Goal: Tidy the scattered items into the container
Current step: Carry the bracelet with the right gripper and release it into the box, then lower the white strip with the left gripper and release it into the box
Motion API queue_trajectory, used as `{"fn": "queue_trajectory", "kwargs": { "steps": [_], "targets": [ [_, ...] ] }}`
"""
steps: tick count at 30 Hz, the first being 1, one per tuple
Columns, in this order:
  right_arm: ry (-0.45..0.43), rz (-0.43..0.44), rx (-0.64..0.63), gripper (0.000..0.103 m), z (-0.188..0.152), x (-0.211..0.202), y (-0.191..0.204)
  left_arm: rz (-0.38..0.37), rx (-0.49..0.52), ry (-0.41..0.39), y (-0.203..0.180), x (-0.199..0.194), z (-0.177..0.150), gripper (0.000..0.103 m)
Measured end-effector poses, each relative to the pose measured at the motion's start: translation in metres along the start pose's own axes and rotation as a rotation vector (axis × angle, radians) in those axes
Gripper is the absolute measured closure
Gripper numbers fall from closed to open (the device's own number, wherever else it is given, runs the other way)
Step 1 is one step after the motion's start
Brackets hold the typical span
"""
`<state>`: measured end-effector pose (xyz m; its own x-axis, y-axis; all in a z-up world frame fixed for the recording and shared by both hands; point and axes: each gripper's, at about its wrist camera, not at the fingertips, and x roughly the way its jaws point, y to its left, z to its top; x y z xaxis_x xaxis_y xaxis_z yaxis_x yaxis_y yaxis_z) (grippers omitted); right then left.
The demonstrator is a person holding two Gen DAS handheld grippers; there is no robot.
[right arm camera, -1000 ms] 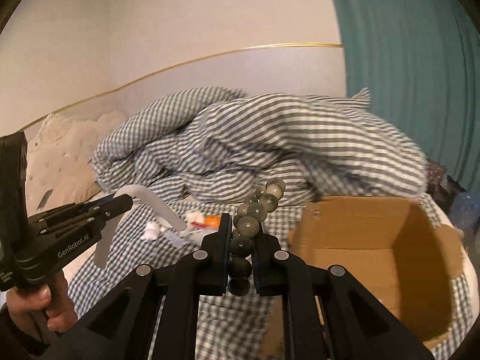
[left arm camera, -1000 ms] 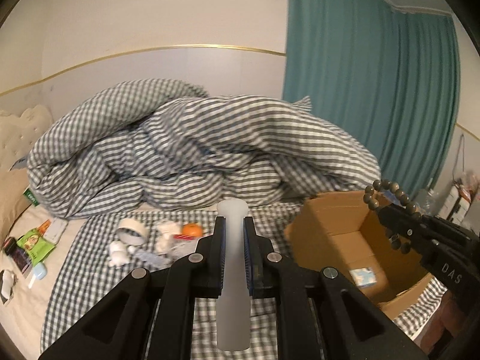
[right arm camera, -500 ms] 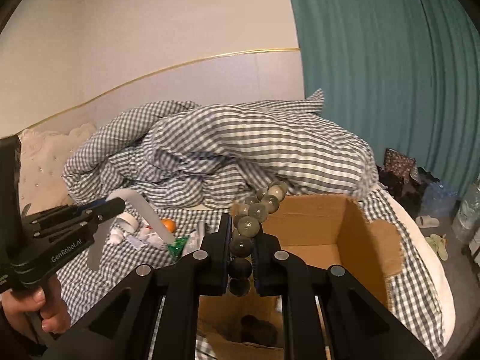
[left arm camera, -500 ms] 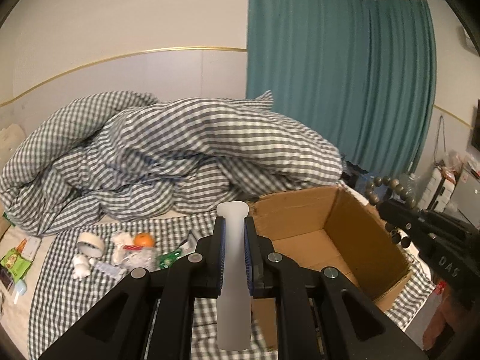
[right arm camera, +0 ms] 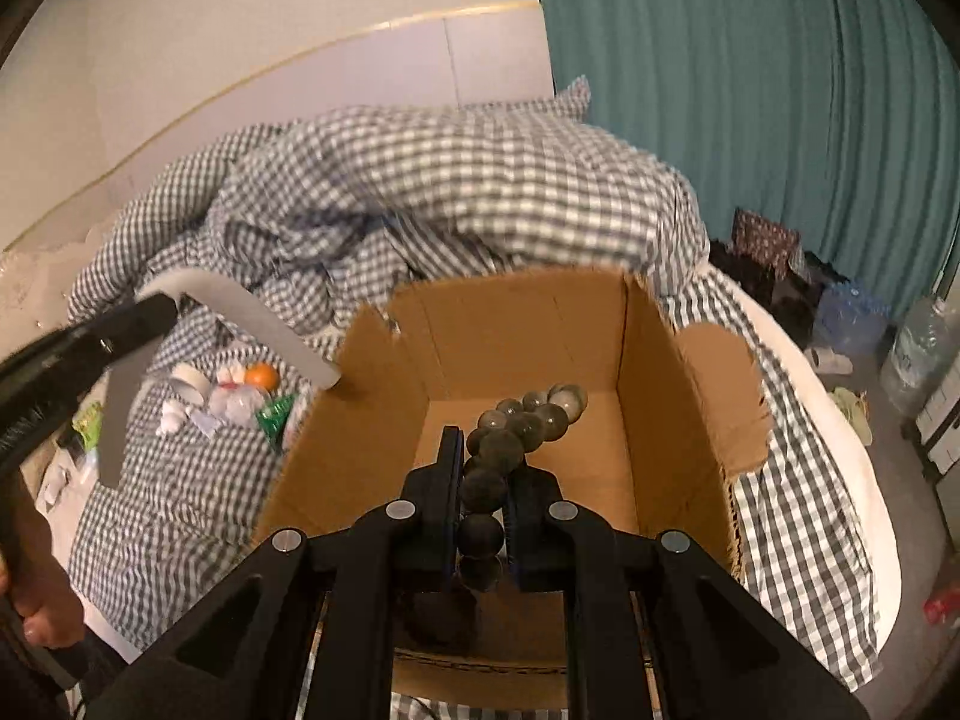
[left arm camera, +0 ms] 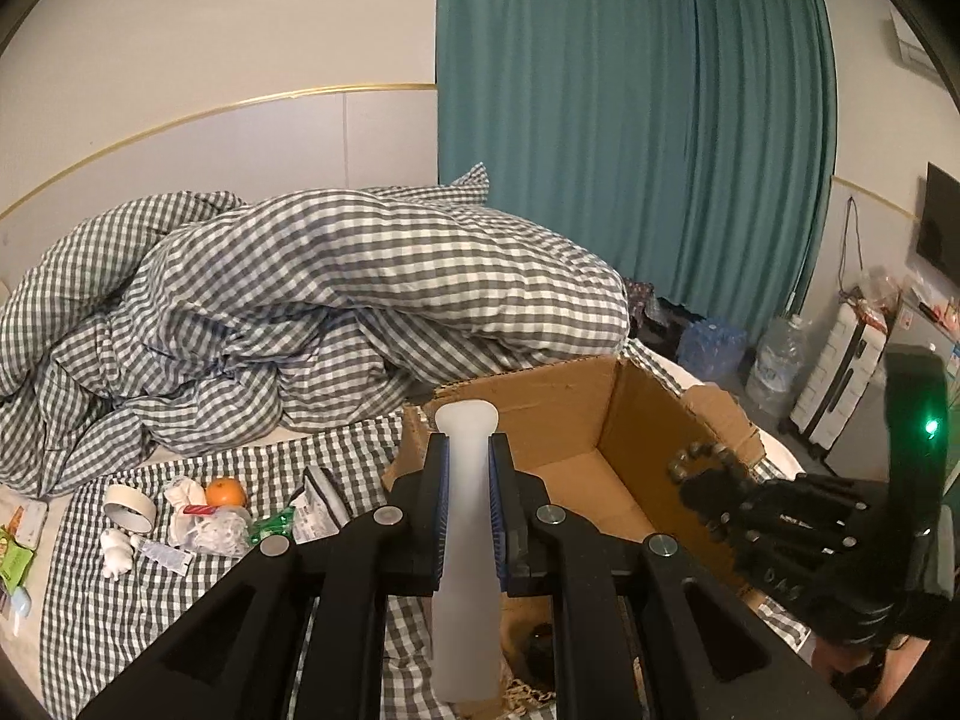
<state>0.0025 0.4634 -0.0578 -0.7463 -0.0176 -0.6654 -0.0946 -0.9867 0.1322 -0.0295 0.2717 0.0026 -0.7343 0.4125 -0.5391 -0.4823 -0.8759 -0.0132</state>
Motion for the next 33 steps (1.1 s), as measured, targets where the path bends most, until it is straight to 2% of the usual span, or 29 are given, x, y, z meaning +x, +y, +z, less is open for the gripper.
{"fn": "queue_trajectory", "kwargs": {
  "steps": [8, 9, 10, 11, 12, 13, 20, 33],
  "targets": [
    [0.103, -0.027, 0.002, 0.091, -0.007, 0.021, -0.014, -0.021, 0.012, 0.022, -0.013, 0.017, -0.002, 0.091],
    [0.108, -0.040, 0.001, 0.082, -0.007, 0.023, -0.013, -0.024, 0.013, 0.023, -0.015, 0.018, -0.002, 0.091],
    [0.110, -0.053, 0.001, 0.061, -0.006, 0.023, -0.014, -0.027, 0.016, 0.025, -0.017, 0.020, -0.002, 0.091],
    [0.107, -0.062, -0.001, 0.049, -0.006, 0.022, -0.015, -0.029, 0.018, 0.026, -0.018, 0.021, -0.002, 0.092],
    [0.101, -0.076, -0.004, 0.026, -0.006, 0.020, -0.016, -0.030, 0.021, 0.026, -0.019, 0.022, -0.002, 0.092],
    [0.091, -0.094, -0.008, 0.017, -0.005, 0.018, -0.016, -0.032, 0.025, 0.027, -0.022, 0.024, -0.002, 0.092],
    [0.026, -0.104, 0.024, 0.017, -0.001, 0.000, -0.028, -0.044, 0.041, 0.033, -0.031, 0.030, -0.001, 0.092],
    [-0.077, -0.212, 0.124, 0.013, 0.001, -0.033, -0.071, -0.103, 0.076, 0.081, -0.067, 0.060, -0.006, 0.092]
  ]
}}
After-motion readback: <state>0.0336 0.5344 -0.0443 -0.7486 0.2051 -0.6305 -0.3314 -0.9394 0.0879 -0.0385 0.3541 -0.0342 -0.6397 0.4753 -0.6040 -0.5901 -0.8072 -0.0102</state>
